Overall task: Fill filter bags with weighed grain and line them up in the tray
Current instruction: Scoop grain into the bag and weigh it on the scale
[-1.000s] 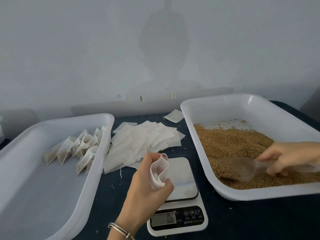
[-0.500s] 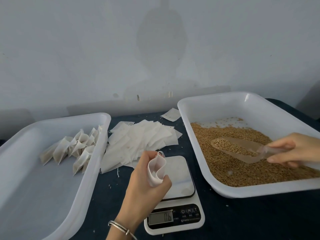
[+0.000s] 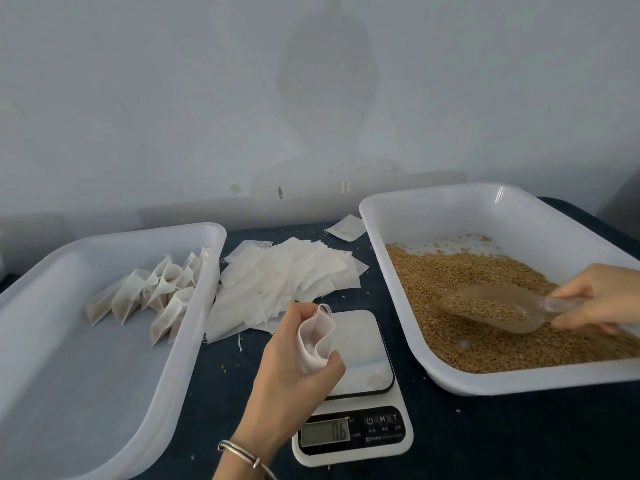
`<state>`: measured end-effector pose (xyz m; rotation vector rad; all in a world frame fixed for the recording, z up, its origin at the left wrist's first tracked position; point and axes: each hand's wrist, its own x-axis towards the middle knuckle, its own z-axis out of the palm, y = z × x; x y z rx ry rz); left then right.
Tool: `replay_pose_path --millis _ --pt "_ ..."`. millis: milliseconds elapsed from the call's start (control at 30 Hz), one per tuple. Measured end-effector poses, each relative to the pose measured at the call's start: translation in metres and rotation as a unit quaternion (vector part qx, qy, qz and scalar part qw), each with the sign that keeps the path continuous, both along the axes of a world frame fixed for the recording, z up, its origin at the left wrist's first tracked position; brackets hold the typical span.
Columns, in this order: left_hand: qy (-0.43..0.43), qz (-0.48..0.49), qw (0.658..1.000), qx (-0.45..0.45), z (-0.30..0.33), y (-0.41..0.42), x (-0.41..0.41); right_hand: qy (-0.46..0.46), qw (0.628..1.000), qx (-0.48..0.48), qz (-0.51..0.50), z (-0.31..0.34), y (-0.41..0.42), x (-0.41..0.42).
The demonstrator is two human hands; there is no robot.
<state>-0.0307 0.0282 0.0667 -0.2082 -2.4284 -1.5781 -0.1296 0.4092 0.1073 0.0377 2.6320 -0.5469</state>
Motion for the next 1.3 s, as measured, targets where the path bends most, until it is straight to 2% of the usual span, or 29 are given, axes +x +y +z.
replay_pose_path --millis 433,600,767,900,1000,1100,1300 --pt "-0.005 0.0 1.0 -0.005 -0.002 0.002 -0.001 0.014 0.999 -0.032 -0.032 0.004 0.002 0.011" --pt "-0.004 -0.003 1.0 -0.001 -0.001 0.002 -0.005 -0.015 0.981 -0.176 -0.077 0.004 0.004 0.017" --pt "-0.023 -0.01 1.0 -0.007 0.0 0.007 -0.014 -0.063 0.966 -0.249 0.03 0.03 -0.024 0.021" --pt "-0.034 0.011 0.999 -0.033 0.0 0.009 -0.017 -0.069 0.964 -0.225 0.127 0.056 -0.063 0.022" --pt "-0.017 0.034 0.996 -0.083 0.002 0.01 -0.017 -0.064 0.962 -0.199 0.176 0.068 -0.088 0.02" --pt "0.005 0.046 0.992 -0.121 0.003 0.01 -0.017 -0.055 0.966 -0.171 0.187 0.073 -0.105 0.017" --pt "0.003 0.041 0.989 -0.14 0.001 0.009 -0.017 -0.041 0.969 -0.12 0.213 0.082 -0.125 0.013"
